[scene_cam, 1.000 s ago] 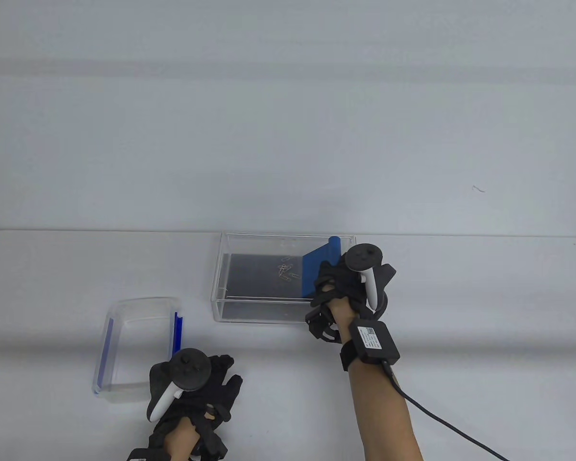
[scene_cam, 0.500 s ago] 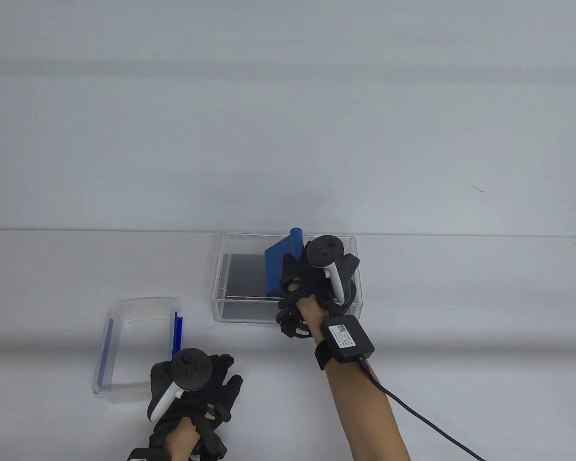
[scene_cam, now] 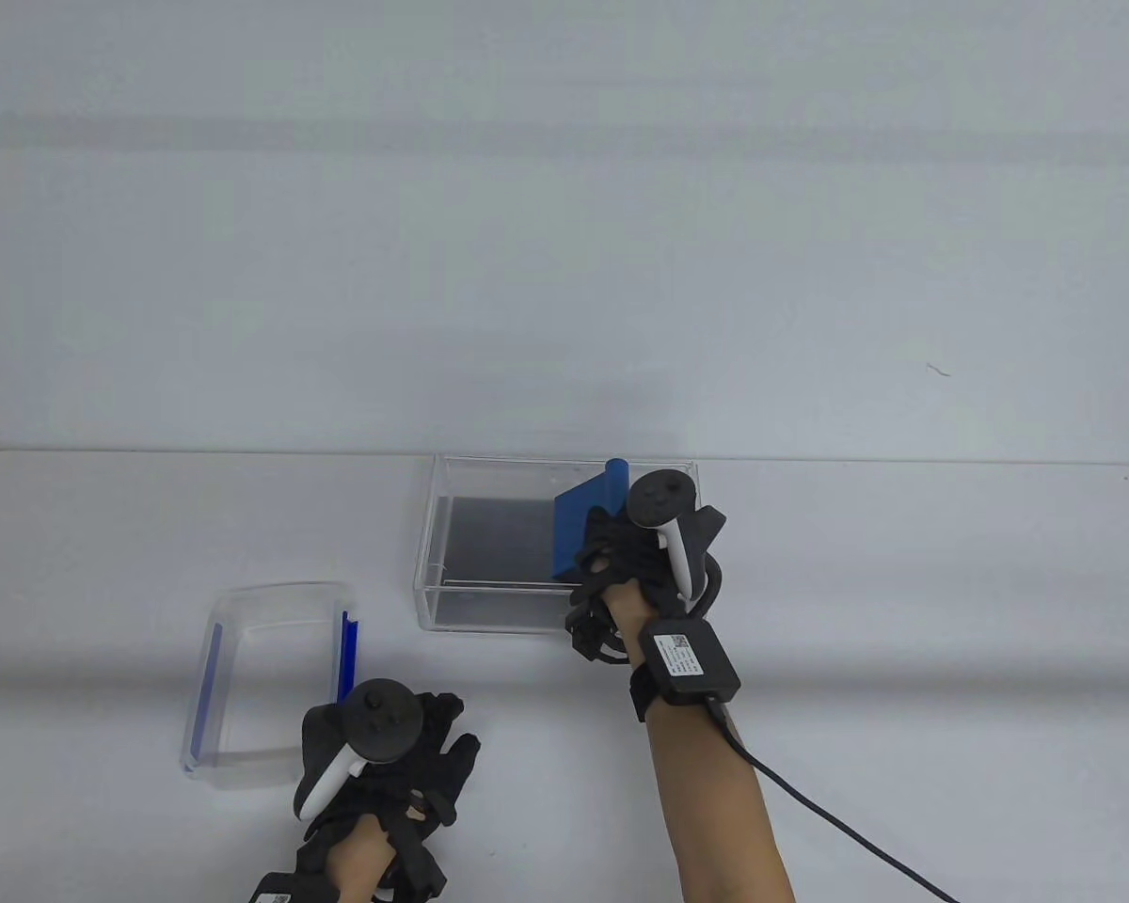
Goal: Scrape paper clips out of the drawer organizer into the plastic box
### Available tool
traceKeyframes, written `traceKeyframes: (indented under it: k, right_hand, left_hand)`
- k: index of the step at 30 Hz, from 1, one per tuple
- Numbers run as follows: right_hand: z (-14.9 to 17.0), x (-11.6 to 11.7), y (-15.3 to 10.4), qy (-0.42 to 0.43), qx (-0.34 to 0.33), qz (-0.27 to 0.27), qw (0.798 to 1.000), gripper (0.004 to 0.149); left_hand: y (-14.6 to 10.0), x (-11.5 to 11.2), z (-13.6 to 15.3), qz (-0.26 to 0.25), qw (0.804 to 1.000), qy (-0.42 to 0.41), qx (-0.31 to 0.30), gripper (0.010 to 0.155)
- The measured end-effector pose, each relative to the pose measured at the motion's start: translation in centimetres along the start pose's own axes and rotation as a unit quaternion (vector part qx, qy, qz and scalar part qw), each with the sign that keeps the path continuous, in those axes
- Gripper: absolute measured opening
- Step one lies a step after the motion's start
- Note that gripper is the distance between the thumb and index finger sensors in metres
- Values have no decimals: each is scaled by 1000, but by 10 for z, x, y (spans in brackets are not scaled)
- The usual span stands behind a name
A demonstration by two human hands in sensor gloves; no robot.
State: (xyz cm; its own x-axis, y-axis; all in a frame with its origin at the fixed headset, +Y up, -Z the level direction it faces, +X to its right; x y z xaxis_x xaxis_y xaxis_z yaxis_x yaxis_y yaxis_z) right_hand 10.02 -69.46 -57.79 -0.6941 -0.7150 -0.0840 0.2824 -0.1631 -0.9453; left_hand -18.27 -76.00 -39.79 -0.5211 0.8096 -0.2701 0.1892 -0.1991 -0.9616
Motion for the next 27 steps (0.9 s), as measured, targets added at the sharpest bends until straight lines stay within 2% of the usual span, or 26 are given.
traceKeyframes:
  k: [6, 10, 14, 18, 21, 27]
  right_hand:
    - [5, -19, -2, 4, -1, 16, 1000, 72]
    - [-13, -37, -10, 3, -38, 35, 999, 70]
    - [-38, -48, -15, -47, -98, 59, 992, 66]
    - [-47, -41, -14, -84, -137, 66, 985, 65]
    - [-46, -26, -11, -129, -165, 62, 976, 65]
    - [-37, -3, -6, -196, -182, 32, 963, 65]
  left_hand:
    - [0, 0, 0, -1, 1000, -1, 3, 68]
    - [0, 0, 0, 0, 1000, 0, 3, 68]
    - [0, 0, 0, -1, 1000, 0, 1, 68]
    - [0, 1, 0, -2, 1000, -2, 2, 68]
    - [1, 1, 2, 0, 1000, -1, 5, 68]
    - [1, 1, 3, 2, 1000, 0, 8, 68]
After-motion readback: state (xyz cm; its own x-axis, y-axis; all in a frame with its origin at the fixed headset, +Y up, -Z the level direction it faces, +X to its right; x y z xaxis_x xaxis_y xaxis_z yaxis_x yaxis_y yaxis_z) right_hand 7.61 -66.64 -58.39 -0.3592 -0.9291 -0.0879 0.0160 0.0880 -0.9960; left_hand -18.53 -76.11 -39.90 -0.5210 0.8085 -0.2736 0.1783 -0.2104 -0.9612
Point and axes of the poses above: the tracker on the back of each hand, its own z axis roughly to the little-finger side, its own y axis roughly from the wrist to the fingertips, x = y × z, the point moved 5 cm from there along y, roughly from the wrist to the fingertips, and after that the axes turned 2 degrees about y, right-handed, at the moved point
